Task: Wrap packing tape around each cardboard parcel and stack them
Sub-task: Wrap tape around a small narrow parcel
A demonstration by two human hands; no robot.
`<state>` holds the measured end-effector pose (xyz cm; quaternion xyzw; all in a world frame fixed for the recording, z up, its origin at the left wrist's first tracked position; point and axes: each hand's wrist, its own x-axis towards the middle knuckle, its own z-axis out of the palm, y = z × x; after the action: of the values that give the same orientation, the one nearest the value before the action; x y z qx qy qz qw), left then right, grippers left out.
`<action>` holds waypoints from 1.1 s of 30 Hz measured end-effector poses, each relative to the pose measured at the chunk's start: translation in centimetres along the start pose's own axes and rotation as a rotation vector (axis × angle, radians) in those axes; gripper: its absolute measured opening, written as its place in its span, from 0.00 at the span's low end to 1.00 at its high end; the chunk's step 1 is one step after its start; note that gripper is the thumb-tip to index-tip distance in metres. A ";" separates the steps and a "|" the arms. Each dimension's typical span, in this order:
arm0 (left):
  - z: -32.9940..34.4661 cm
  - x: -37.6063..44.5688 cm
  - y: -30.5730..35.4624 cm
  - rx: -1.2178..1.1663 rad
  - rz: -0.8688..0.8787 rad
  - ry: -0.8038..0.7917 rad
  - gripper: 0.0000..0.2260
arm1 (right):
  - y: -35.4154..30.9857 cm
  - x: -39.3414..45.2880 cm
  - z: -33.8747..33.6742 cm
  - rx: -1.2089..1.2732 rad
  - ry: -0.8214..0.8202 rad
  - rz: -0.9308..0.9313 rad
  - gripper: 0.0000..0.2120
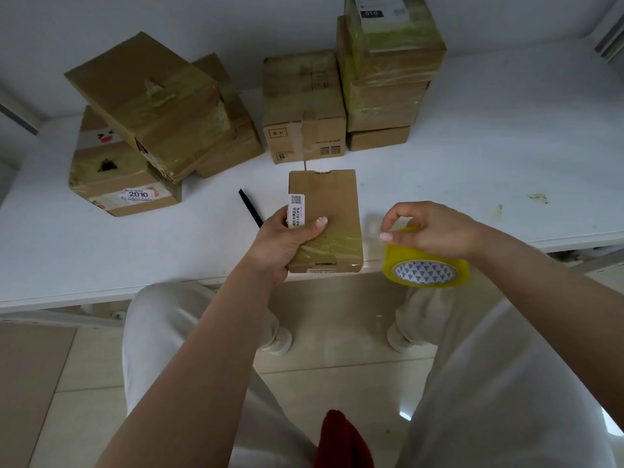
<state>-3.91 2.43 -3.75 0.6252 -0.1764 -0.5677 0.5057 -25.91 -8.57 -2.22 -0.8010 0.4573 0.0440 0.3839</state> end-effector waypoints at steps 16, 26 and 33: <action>0.1 3.3 -2.0 0.468 0.092 0.188 0.24 | -0.3 2.5 0.6 -0.118 0.076 0.072 0.07; -4.6 8.6 -0.1 0.972 0.028 0.723 0.23 | -2.0 3.3 0.7 -0.235 0.068 0.113 0.07; -6.4 9.0 -0.8 0.991 -0.089 0.614 0.11 | -1.2 3.2 0.4 -0.125 0.051 0.115 0.09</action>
<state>4.12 -1.64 -10.18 0.9299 -0.2398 -0.2308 0.1567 -22.98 -10.19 -3.18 -0.7966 0.5085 0.0740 0.3185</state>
